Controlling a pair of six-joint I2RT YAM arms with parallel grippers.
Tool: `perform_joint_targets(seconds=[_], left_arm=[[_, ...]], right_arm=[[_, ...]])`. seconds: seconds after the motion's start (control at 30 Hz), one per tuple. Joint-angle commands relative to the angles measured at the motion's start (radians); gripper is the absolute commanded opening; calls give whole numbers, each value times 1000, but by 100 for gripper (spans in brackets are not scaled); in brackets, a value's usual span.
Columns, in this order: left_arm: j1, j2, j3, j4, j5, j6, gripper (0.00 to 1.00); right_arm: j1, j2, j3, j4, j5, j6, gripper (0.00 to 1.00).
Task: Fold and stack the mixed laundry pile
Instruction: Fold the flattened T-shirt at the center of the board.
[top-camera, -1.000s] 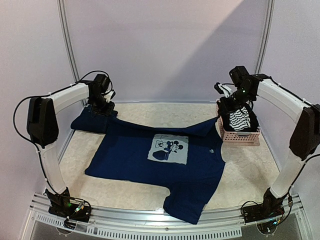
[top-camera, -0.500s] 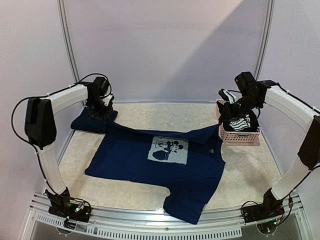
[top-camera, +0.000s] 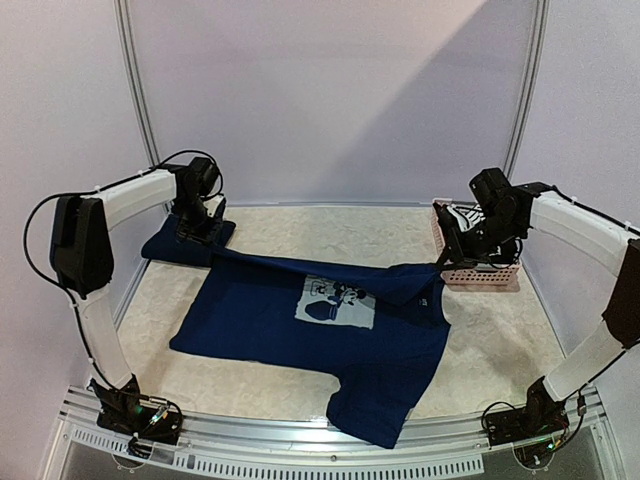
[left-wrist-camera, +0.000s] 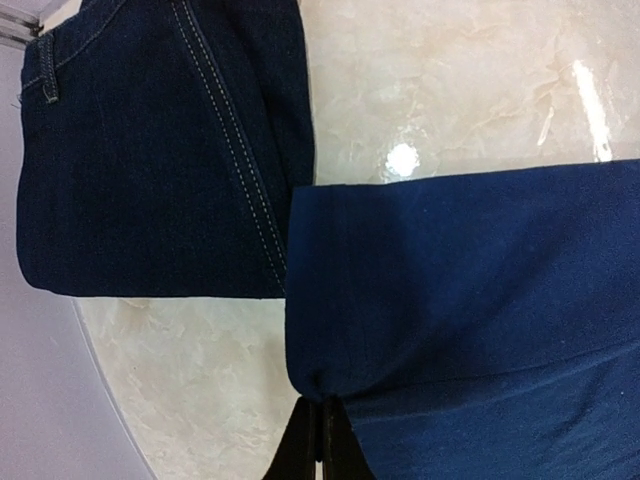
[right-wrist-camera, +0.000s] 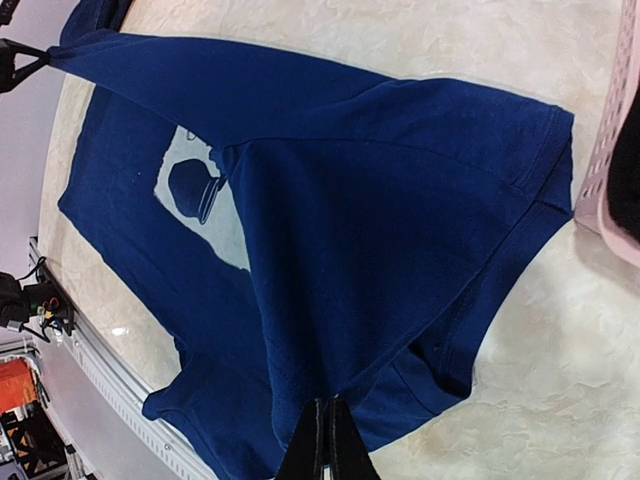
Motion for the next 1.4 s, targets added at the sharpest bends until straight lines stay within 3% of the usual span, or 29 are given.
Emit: perform_joint_targets(seconds=[0.0,0.7,0.8,0.83,0.93,0.97,1.07,1.27,1.37], left_arm=[[-5,31,-20,-33,-38,10,0],[-23,137,-17,-97,-37,33,0],[-33,146,-20,-102,-48,36,0],[-37,149,-18,-103,-53,36,0],[-46,169,-3,-128,-73,37,0],[-48,176,2,-138,-78,35,0],[-59,170,12,-158,-91,31,10],[-85,98,60,-221,-132,-10,43],[-96,20,-7,-209,-127,-44,47]], right_arm=[[18,-41,-30,37,-39,20,0],[55,-33,-160,107,-89,30,0],[82,-85,-196,128,-27,64,0],[88,-109,-213,133,-34,62,1],[91,-137,-260,141,-93,58,25],[90,-145,-260,138,-104,57,28],[90,-153,-193,95,-118,42,32],[67,-73,-34,50,-105,-35,34],[45,-29,-2,58,-106,-81,33]])
